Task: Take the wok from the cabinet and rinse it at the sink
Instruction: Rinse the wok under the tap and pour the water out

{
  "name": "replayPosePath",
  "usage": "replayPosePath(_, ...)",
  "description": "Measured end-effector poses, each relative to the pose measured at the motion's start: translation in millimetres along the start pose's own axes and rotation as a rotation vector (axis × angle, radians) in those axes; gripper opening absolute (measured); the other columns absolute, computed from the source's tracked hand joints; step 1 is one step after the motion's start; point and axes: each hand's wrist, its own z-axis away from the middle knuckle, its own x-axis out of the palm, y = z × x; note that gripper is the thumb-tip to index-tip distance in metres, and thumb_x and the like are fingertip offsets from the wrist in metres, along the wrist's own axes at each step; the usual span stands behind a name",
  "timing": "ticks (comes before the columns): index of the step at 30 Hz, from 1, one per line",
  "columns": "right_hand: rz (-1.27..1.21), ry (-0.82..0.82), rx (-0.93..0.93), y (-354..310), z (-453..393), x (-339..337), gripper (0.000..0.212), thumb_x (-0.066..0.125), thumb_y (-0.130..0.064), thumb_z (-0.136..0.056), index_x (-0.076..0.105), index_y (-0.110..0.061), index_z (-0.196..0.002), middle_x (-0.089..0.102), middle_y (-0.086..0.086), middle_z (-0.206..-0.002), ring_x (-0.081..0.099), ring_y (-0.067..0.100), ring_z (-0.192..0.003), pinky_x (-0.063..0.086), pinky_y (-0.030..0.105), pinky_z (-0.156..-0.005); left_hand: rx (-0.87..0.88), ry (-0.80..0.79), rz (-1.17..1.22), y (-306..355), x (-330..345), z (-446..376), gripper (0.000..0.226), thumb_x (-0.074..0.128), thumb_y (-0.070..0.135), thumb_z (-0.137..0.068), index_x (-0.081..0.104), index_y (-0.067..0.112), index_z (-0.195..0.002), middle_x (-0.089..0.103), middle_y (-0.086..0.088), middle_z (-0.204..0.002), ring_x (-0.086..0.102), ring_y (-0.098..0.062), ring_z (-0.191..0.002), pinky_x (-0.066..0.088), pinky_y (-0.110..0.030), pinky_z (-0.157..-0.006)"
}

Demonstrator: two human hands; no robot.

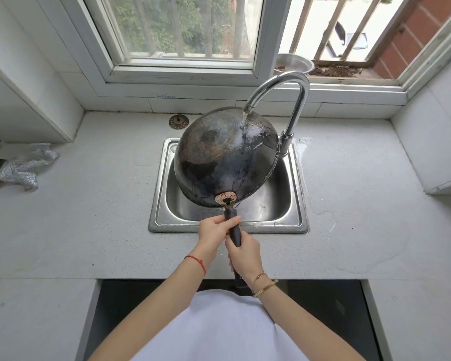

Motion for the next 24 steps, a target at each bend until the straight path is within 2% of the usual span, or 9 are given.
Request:
replayPosePath(7, 0.017, 0.007, -0.004, -0.6, 0.8, 0.6, 0.017, 0.058, -0.025, -0.096, 0.061, -0.009, -0.094, 0.059, 0.008, -0.065, 0.057, 0.016, -0.045, 0.052, 0.028, -0.041, -0.002, -0.010, 0.011, -1.2, -0.6, -0.2, 0.015, 0.080, 0.024, -0.080, 0.074, 0.018, -0.093, 0.076, -0.007, -0.097, 0.069, -0.023, -0.100, 0.055, -0.038, -0.095)
replayPosePath(11, 0.043, 0.010, -0.004, -0.9, 1.2, 1.5, 0.016, 0.057, -0.025, -0.096, 0.061, -0.009, -0.095, 0.060, 0.008, -0.066, 0.057, 0.016, -0.045, 0.051, 0.027, -0.040, -0.008, -0.014, 0.037, -2.6, -1.6, -0.7, 0.024, 0.080, 0.024, -0.079, 0.075, 0.014, -0.101, 0.075, -0.007, -0.099, 0.069, -0.023, -0.100, 0.054, -0.038, -0.095)
replayPosePath(15, 0.064, 0.021, -0.026, -1.1, 0.4, 2.0, 0.012, 0.057, -0.024, -0.096, 0.060, -0.013, -0.094, 0.061, 0.009, -0.067, 0.059, 0.018, -0.046, 0.055, 0.033, -0.042, -0.008, -0.021, 0.060, -4.5, -3.8, -1.9, 0.034, 0.080, 0.023, -0.080, 0.074, 0.008, -0.110, 0.076, -0.009, -0.102, 0.070, -0.024, -0.101, 0.056, -0.035, -0.091)
replayPosePath(20, 0.074, 0.022, -0.033, -2.7, 2.2, 3.4, 0.009, 0.057, -0.026, -0.096, 0.059, -0.017, -0.095, 0.062, 0.006, -0.067, 0.061, 0.018, -0.047, 0.058, 0.038, -0.046, -0.003, -0.017, 0.068, -4.1, -4.2, -1.1, 0.029, 0.080, 0.023, -0.080, 0.075, 0.012, -0.106, 0.076, -0.008, -0.100, 0.070, -0.023, -0.100, 0.056, -0.033, -0.088)
replayPosePath(24, 0.081, 0.012, -0.038, -5.9, 4.1, 2.0, 0.008, 0.057, -0.024, -0.096, 0.058, -0.017, -0.093, 0.059, 0.004, -0.065, 0.058, 0.016, -0.044, 0.054, 0.032, -0.041, -0.014, -0.028, 0.106, -4.6, -5.9, -1.3, 0.028, 0.082, 0.021, -0.077, 0.076, 0.011, -0.102, 0.077, -0.013, -0.099, 0.071, -0.028, -0.102, 0.058, -0.037, -0.091)
